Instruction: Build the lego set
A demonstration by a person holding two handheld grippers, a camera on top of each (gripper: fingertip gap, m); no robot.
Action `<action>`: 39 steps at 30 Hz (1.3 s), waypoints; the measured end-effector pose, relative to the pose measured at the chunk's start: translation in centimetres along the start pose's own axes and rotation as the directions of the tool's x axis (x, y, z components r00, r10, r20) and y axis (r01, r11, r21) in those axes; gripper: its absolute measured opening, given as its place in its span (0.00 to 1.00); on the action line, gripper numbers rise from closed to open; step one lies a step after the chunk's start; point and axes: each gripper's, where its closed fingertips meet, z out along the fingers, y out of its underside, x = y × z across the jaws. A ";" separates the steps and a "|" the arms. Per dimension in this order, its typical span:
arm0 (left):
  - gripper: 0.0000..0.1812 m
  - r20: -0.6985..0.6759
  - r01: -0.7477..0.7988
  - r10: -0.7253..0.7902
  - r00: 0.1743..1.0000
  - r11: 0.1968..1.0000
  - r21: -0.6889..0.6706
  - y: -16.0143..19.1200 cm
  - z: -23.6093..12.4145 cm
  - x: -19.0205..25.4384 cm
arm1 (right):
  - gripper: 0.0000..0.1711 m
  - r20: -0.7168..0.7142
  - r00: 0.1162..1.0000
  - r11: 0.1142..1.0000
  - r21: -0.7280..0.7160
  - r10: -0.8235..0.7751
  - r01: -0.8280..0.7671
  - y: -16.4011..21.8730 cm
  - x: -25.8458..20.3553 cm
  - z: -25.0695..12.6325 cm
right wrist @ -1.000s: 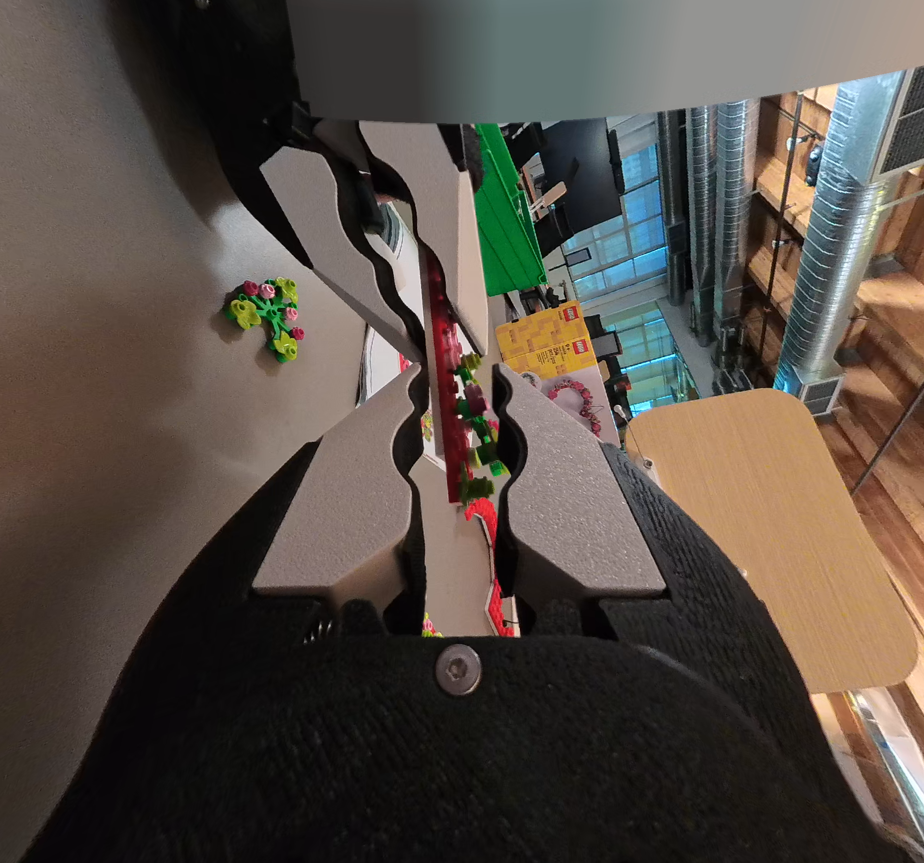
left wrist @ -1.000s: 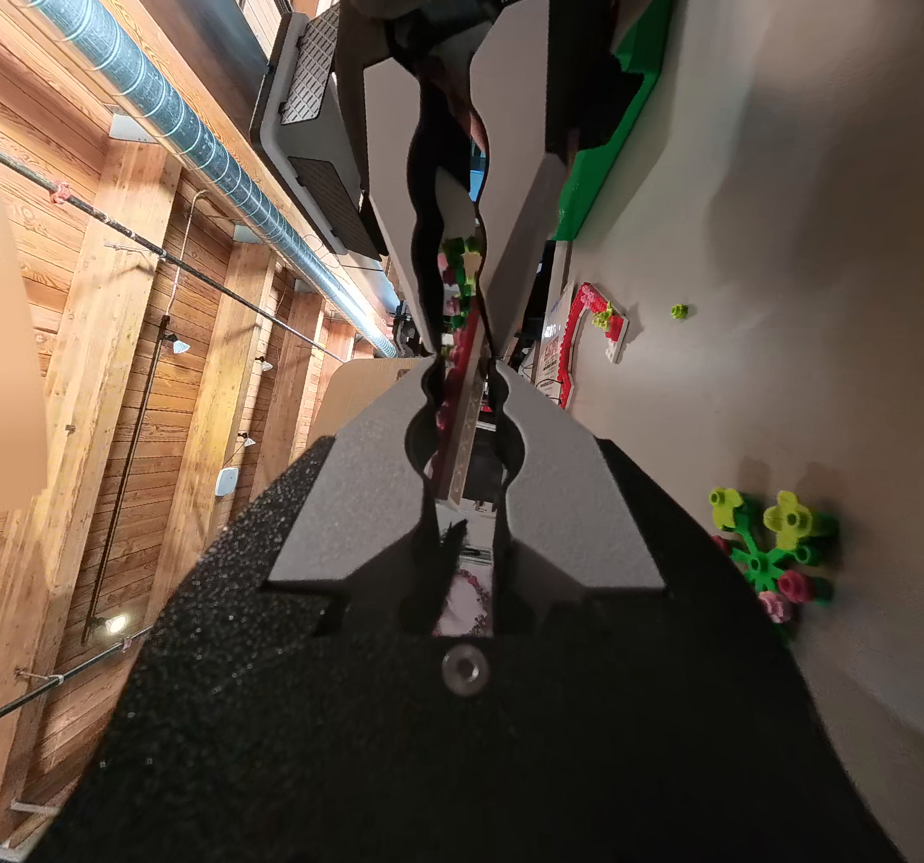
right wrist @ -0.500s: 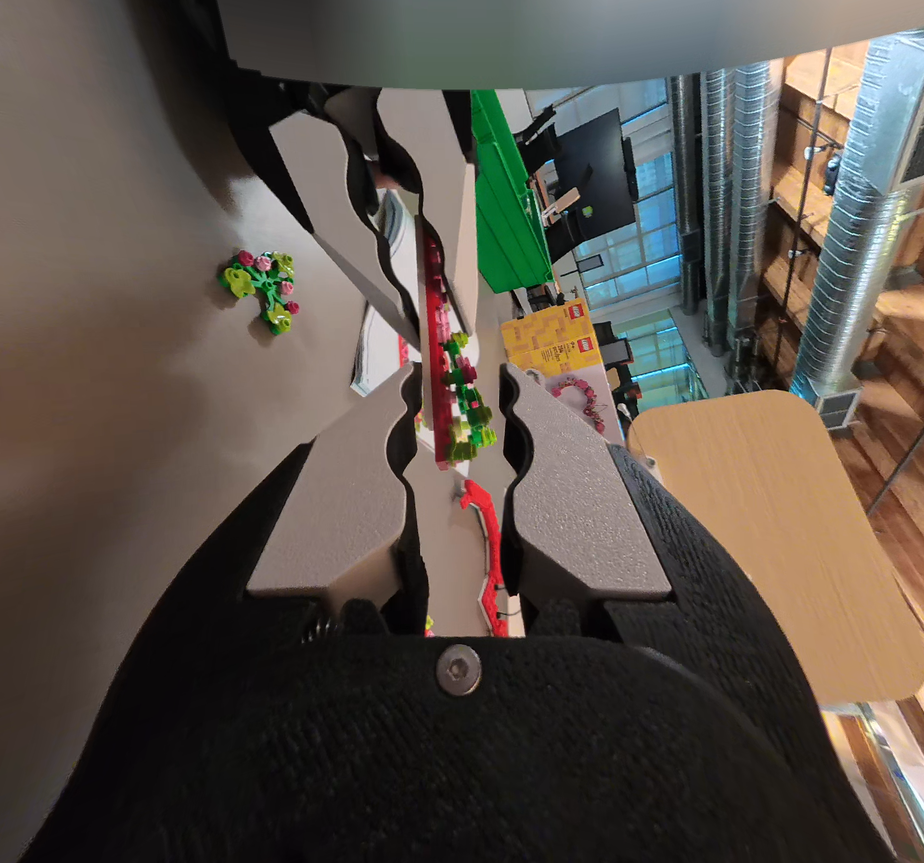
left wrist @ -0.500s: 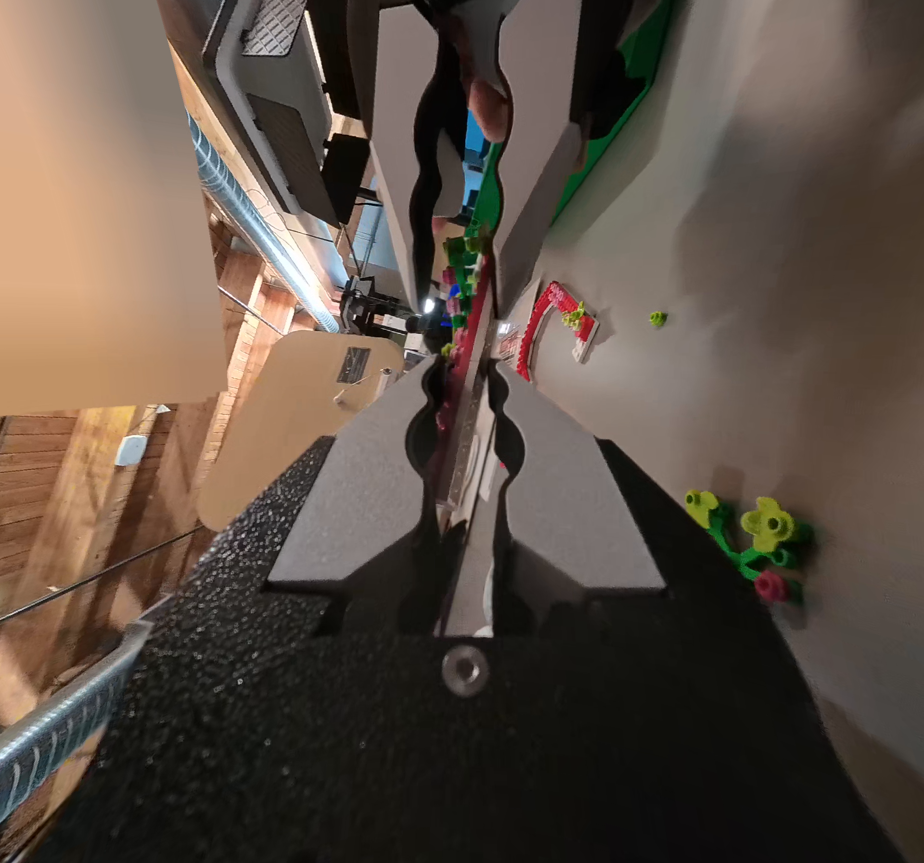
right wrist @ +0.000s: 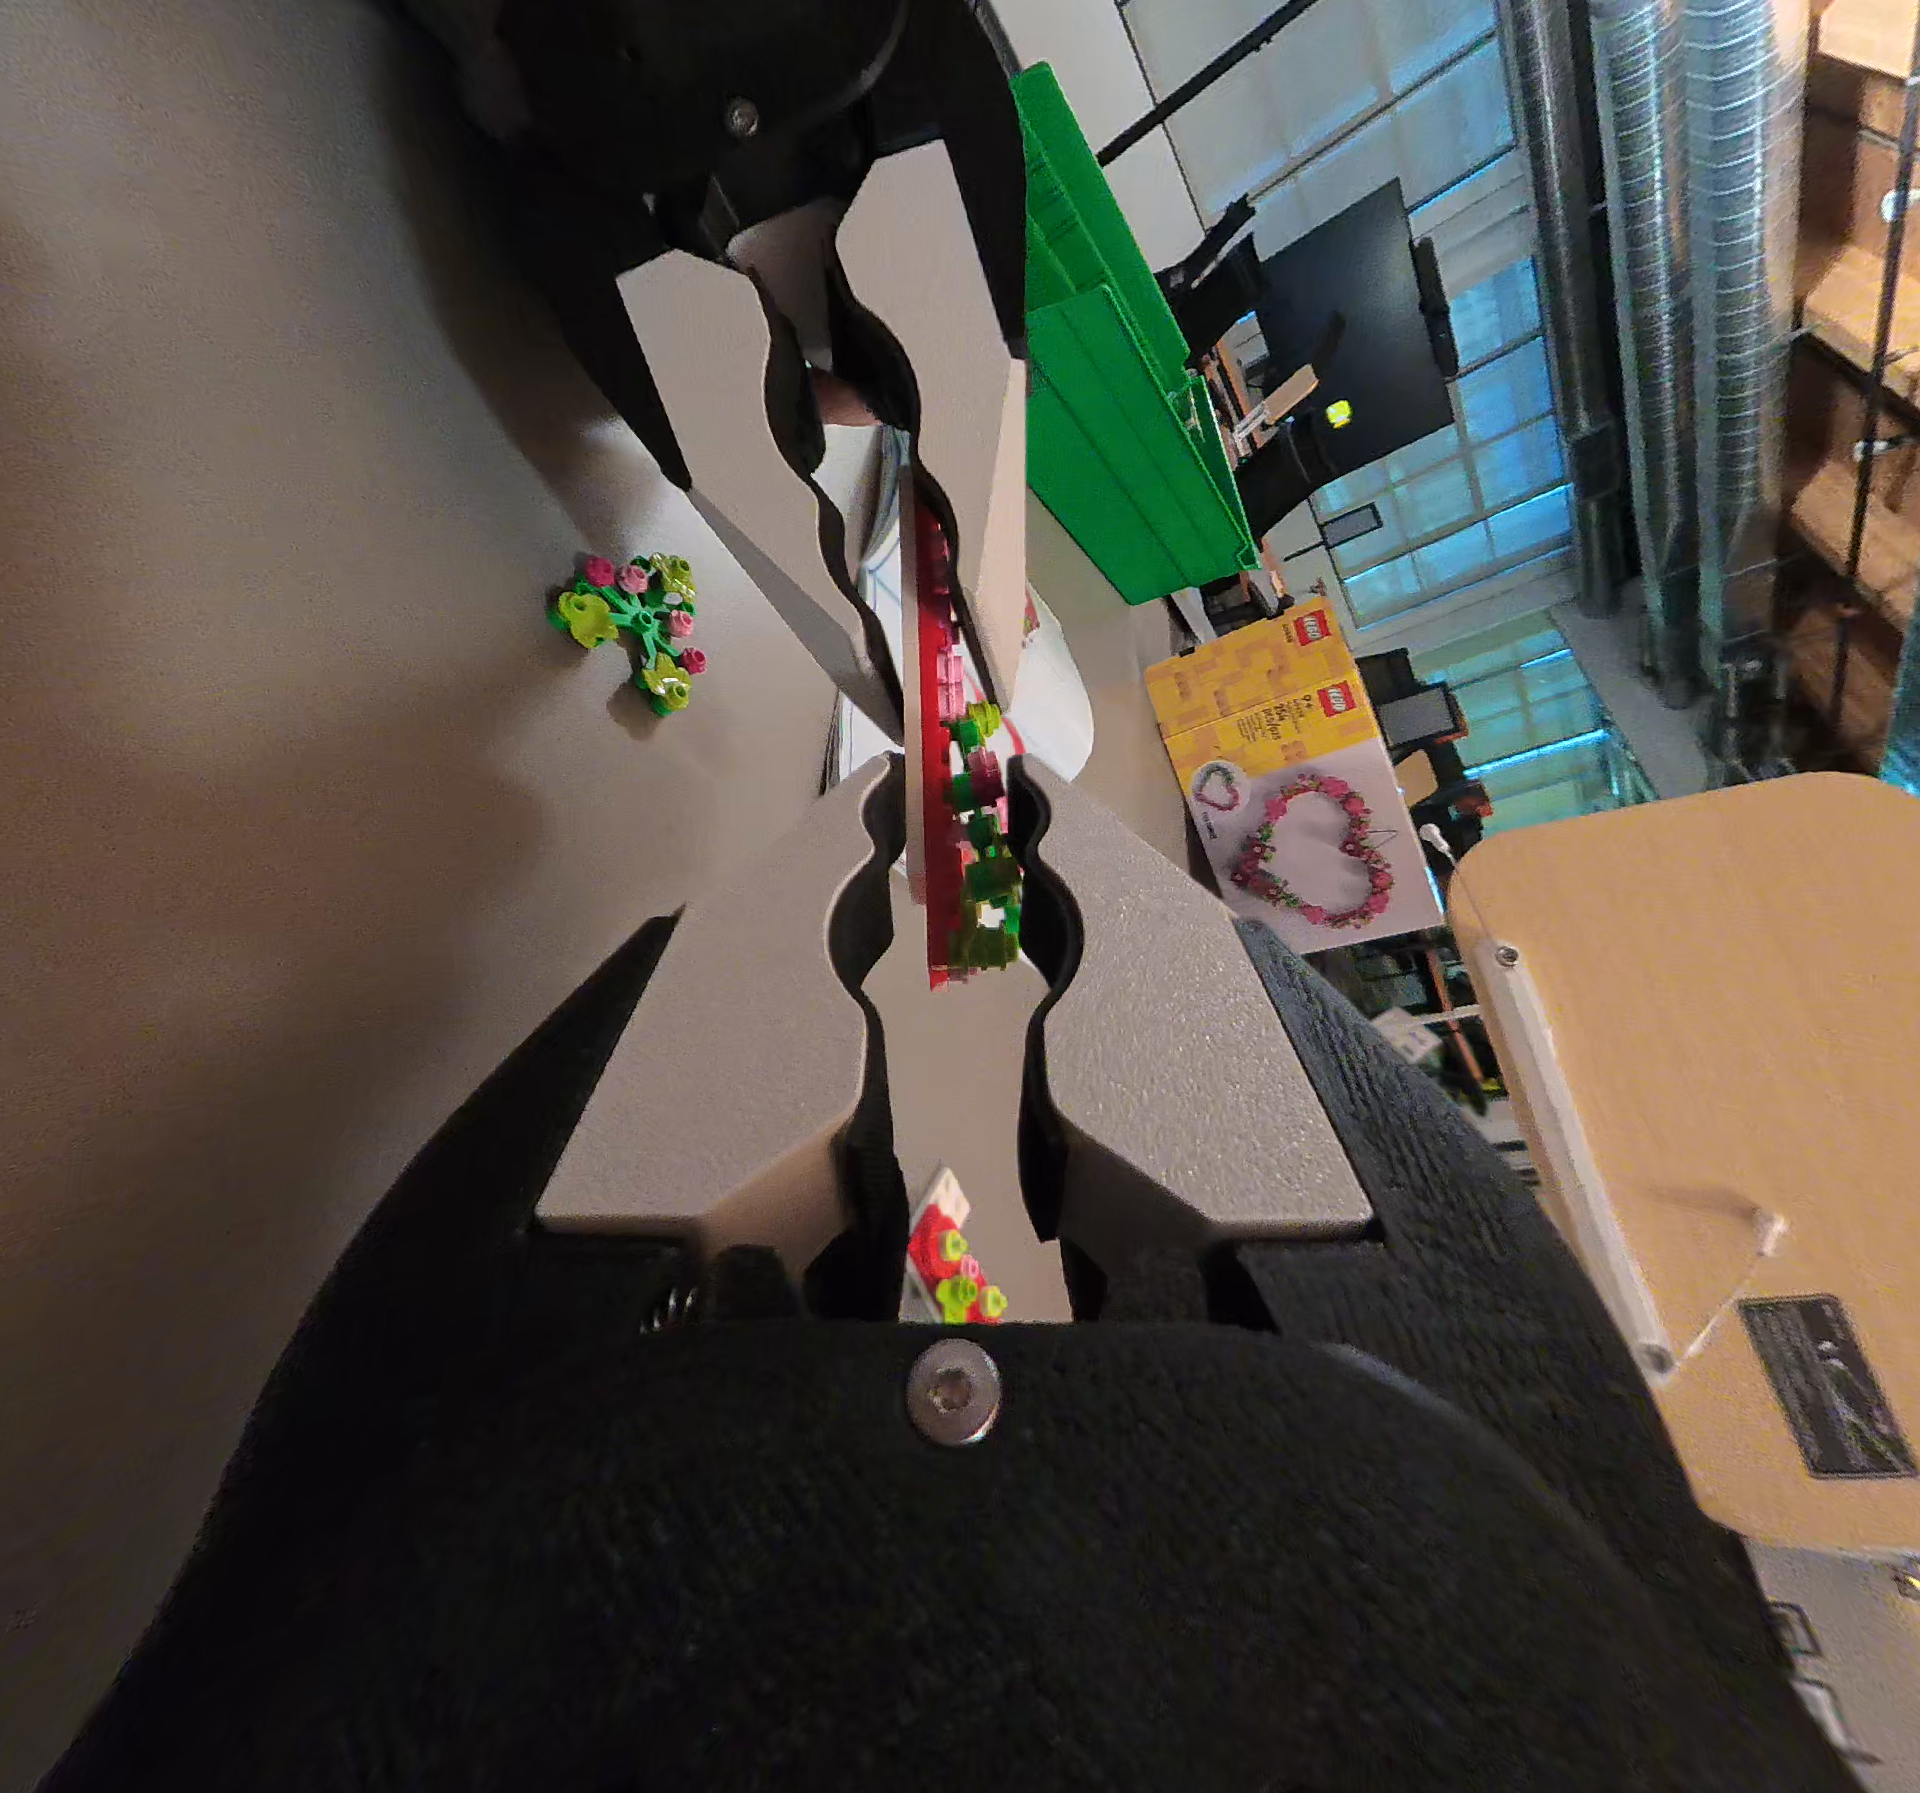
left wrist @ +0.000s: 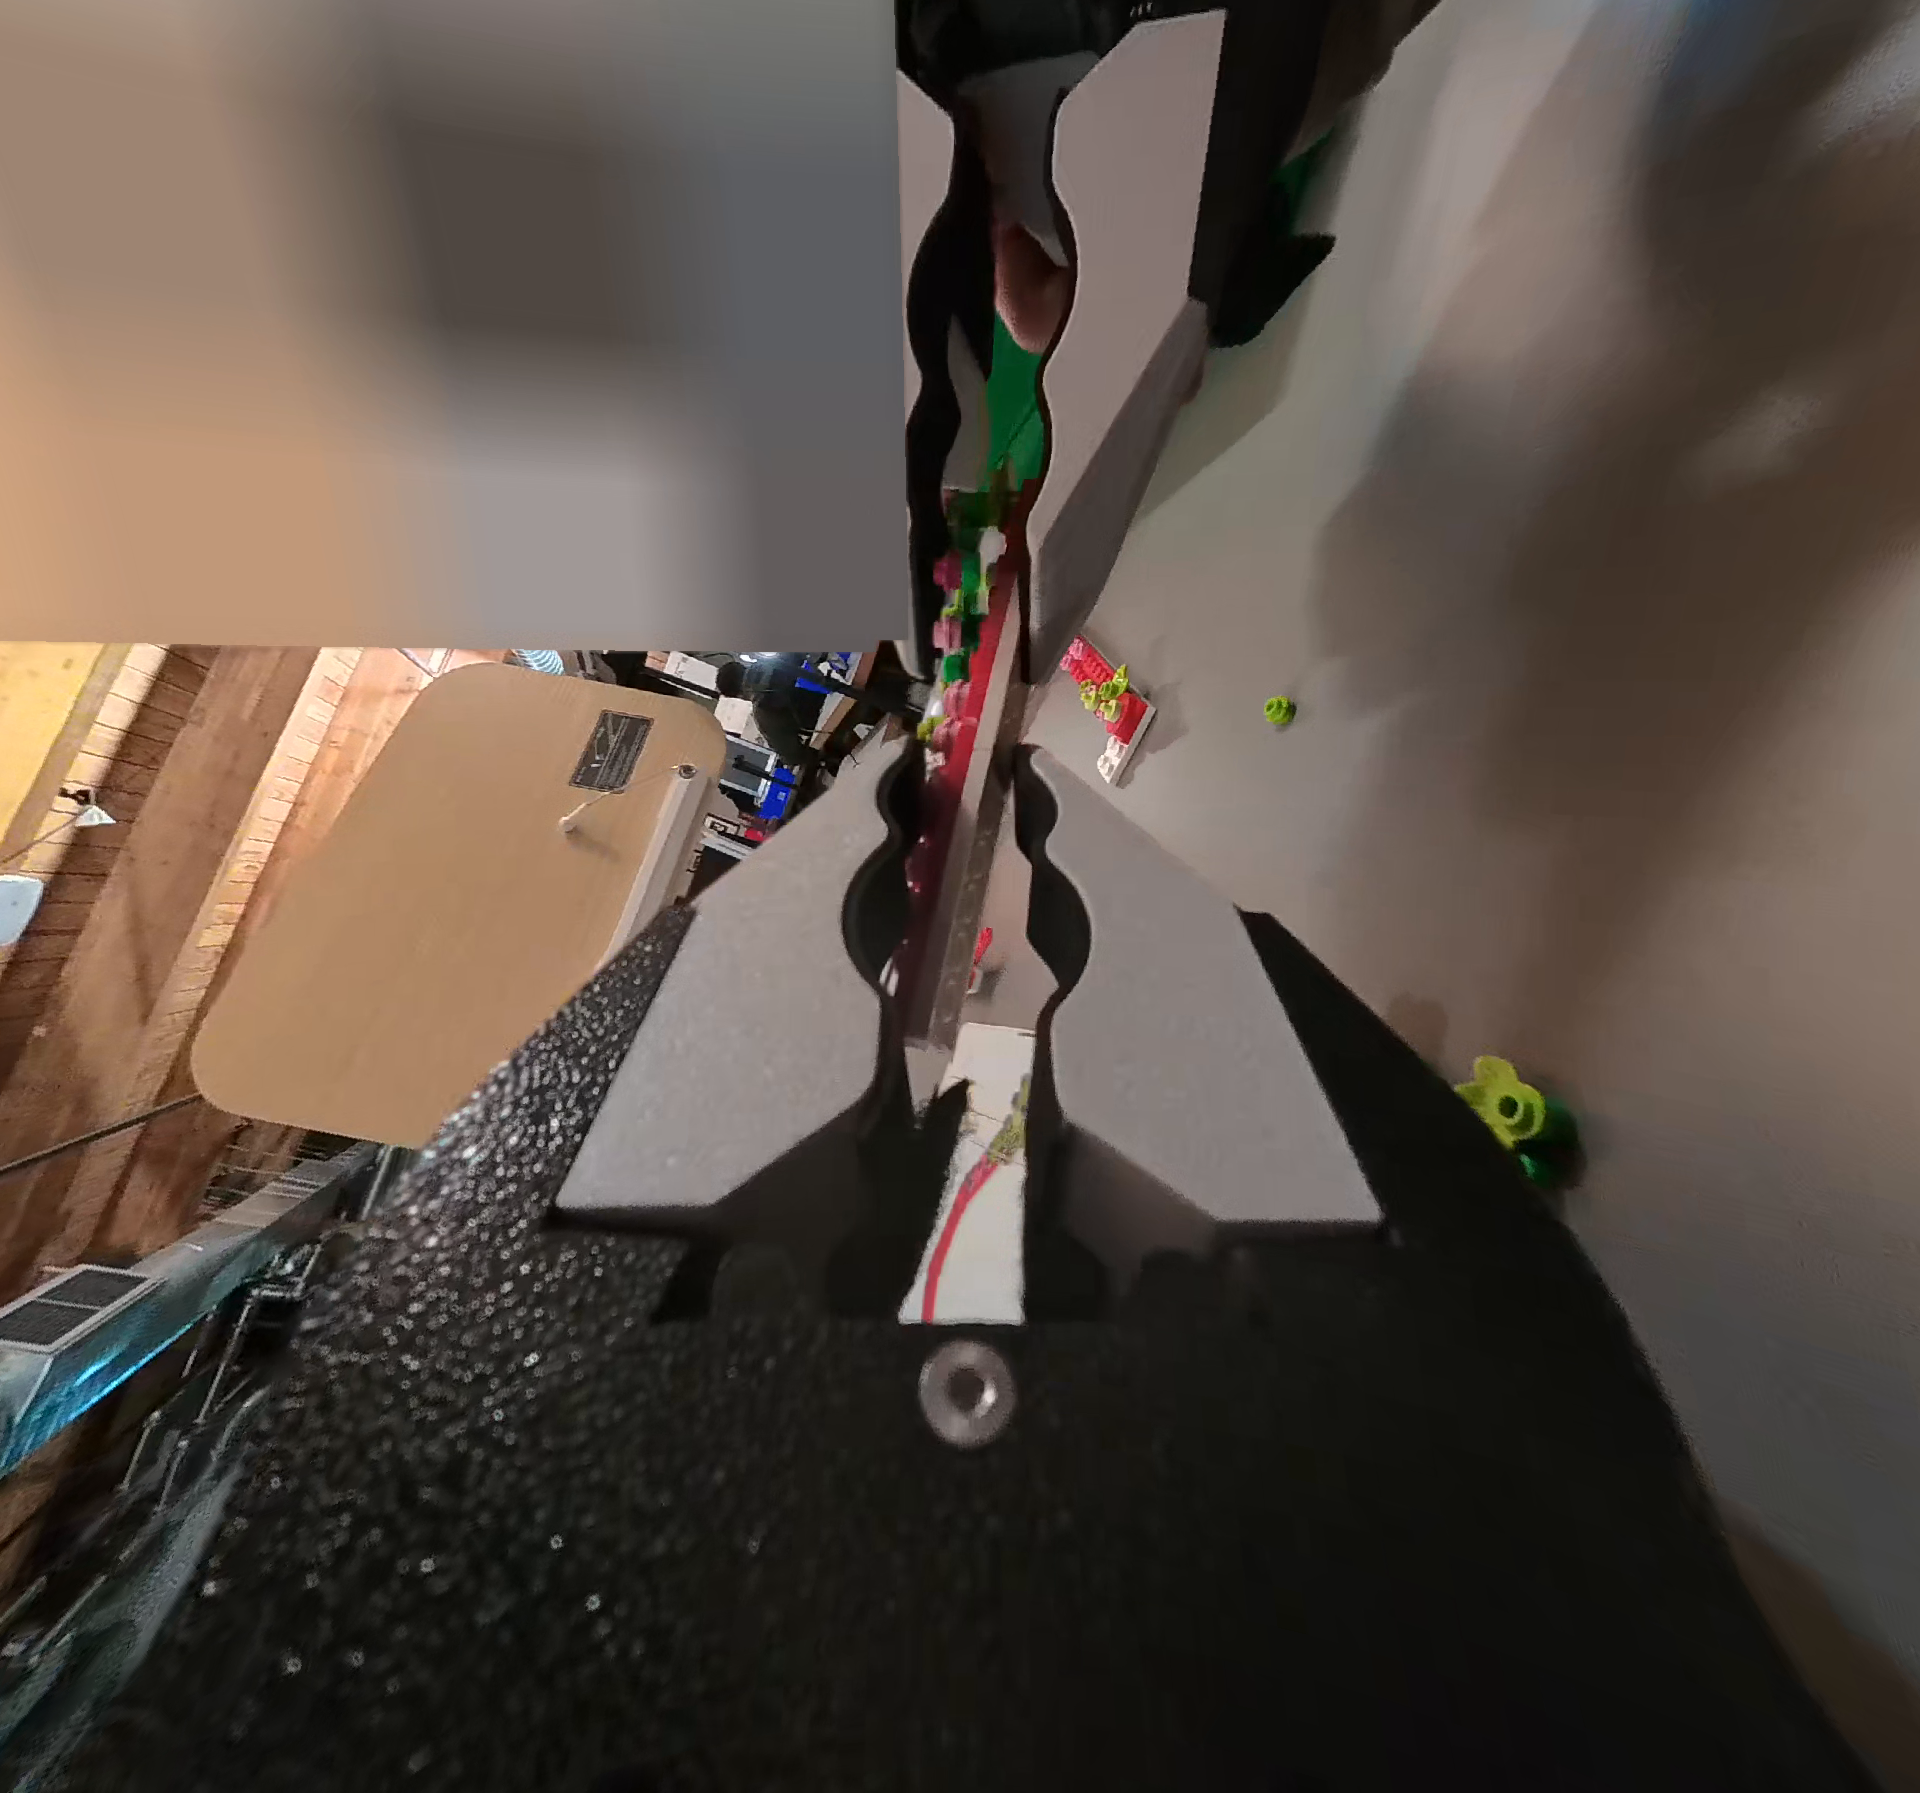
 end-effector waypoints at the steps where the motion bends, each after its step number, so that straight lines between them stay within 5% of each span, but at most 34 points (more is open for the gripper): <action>1: 0.07 -0.005 0.008 -0.008 1.000 1.000 0.000 0.0 0.0 0.0 | 0.10 0.005 1.000 1.000 0.001 0.012 -0.012 0.0 0.0 0.0; 29: 0.08 -0.036 0.028 -0.028 0.999 1.000 -0.007 0.3 0.0 0.4 | 0.07 0.072 0.987 0.990 -0.018 0.141 -0.140 0.4 -0.4 0.2; 39: 0.07 -0.009 0.005 -0.005 1.000 1.000 0.003 0.0 -0.1 0.1 | 0.12 0.001 0.999 0.999 0.019 0.036 -0.036 -0.1 0.1 0.1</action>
